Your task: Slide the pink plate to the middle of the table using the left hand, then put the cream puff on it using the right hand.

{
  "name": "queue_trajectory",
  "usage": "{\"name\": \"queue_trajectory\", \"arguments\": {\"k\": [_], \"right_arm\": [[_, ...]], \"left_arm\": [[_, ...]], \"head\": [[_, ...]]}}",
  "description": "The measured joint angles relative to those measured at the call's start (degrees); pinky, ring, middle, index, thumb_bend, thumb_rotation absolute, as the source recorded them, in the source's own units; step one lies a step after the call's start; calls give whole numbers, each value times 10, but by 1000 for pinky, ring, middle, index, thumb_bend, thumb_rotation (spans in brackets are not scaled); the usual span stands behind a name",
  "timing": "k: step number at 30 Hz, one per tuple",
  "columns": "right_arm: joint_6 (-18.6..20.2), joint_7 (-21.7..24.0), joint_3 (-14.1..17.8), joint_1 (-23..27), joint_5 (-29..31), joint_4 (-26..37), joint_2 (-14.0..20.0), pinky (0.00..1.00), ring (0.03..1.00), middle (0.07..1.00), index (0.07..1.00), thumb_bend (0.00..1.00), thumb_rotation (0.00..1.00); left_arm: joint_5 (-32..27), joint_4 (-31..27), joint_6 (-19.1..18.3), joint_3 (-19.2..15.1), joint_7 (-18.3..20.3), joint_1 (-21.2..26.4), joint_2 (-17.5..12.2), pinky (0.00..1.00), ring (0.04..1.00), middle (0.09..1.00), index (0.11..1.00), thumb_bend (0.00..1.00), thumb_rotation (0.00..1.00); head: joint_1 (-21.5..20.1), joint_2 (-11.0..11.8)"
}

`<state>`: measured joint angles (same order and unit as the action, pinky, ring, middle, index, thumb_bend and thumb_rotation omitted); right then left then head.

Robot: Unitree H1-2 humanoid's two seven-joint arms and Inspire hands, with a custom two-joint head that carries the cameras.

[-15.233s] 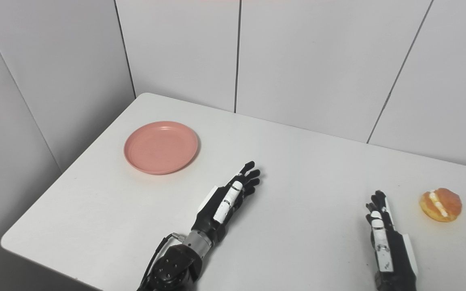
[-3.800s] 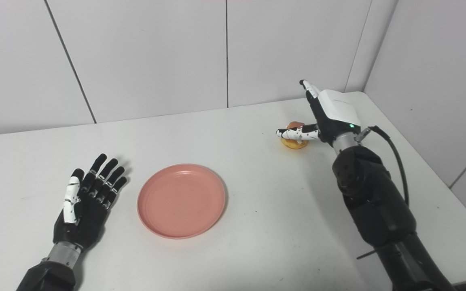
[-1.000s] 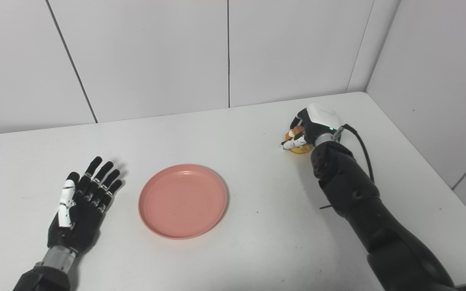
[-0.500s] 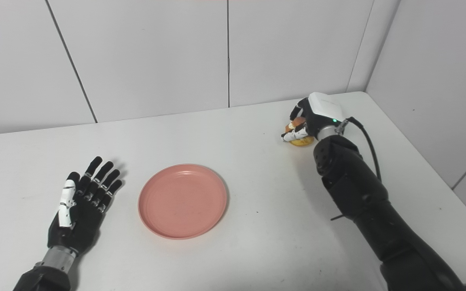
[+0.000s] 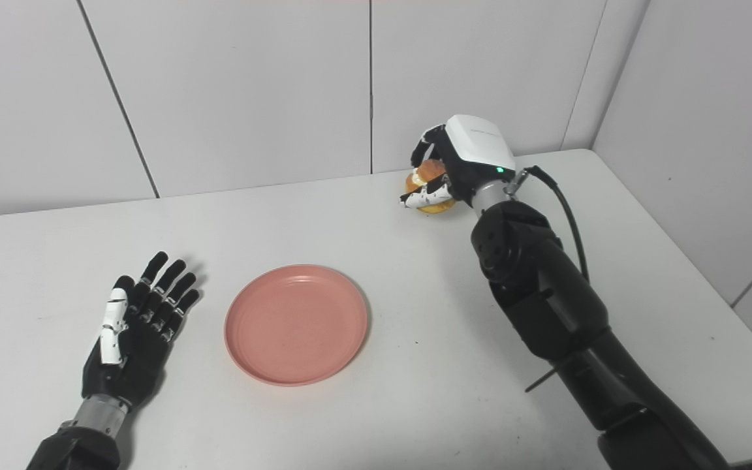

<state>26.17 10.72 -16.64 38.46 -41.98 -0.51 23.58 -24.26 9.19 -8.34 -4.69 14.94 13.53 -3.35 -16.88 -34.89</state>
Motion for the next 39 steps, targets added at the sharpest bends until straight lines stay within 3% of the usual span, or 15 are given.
{"name": "queue_trajectory", "arguments": {"k": [12,14,18,20,25,35,39], "right_arm": [[-7,32,-50,-3,-17,38,-43,285,367,447,490,493,139],[-16,33,-60,-6,-20,38,-50,360,448,526,493,494,141],[-24,38,-72,-16,-22,38,-67,297,379,462,490,494,139],[-35,41,-72,-21,-17,37,-72,299,385,472,491,495,138],[-45,48,-87,-28,-18,32,-80,304,390,475,492,497,139],[-50,62,-111,-54,-23,8,-91,322,407,492,492,496,140],[-71,60,-118,-55,-23,-5,-96,330,421,508,493,496,140]], "left_arm": [[68,-36,5,27,-40,-20,31,959,953,954,946,417,1000],[81,-46,11,32,-47,-30,37,954,952,953,948,425,1000],[112,-58,27,44,-57,-46,45,944,945,946,940,432,1000],[128,-64,31,49,-67,-52,53,939,937,939,932,430,1000],[157,-67,38,53,-97,-56,71,928,929,930,927,425,1000],[179,-63,69,62,-121,-64,95,921,932,935,933,419,1000],[185,-61,72,65,-124,-64,98,922,931,936,936,412,1000]], "head": [[70,-13],[84,-16],[127,-25],[127,-25],[175,-32],[209,-40],[213,-46]]}}
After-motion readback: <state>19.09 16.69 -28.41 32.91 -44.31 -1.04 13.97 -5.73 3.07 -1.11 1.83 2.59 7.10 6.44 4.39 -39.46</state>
